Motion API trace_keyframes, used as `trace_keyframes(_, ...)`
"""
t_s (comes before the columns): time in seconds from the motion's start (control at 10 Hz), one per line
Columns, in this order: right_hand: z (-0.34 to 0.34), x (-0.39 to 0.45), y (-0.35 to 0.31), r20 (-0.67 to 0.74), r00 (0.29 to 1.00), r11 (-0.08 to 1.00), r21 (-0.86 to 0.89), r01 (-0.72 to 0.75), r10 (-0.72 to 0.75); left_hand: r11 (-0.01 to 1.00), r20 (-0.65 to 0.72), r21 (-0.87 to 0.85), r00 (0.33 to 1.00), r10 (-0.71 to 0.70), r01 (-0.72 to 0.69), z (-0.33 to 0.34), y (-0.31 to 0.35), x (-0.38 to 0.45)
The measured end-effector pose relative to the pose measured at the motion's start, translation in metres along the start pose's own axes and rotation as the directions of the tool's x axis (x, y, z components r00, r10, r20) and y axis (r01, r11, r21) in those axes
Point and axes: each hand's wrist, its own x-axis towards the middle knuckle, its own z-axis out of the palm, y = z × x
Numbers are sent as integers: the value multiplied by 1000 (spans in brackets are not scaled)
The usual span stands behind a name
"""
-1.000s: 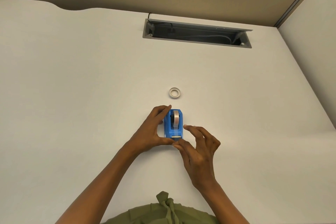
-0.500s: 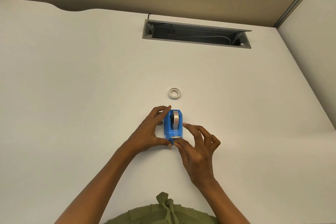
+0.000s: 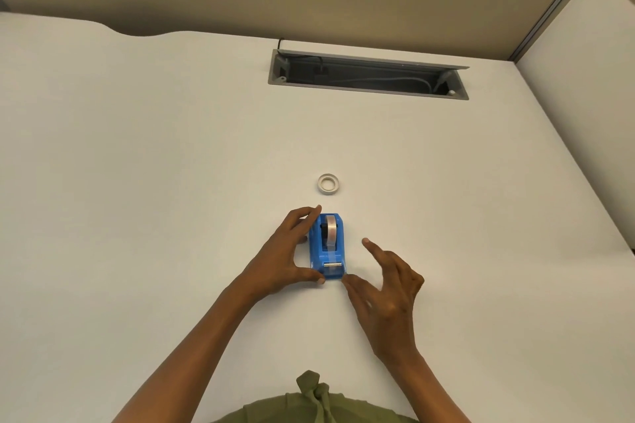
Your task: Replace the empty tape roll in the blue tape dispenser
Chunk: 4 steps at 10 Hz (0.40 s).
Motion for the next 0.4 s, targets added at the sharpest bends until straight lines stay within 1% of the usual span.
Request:
trace_keyframes(0.1,-6,6,8,37,988,972,177,-156,152,1000,14,-7,1000,-14,14,-1,-3,0)
trace_keyframes(0.2,-13,22,14,144,962,914,308,-266,232,1000,27,-5,999,-29,29,-6,-1,0)
trace_keyframes(0.3,-14,37,20,328,897,802,423,-421,297,999,32,29,999,-41,41,-12,0,-1)
trace_keyframes(0.4,-13,44,21,514,828,748,454,-484,224,993,25,110,998,-55,52,-14,3,-3)
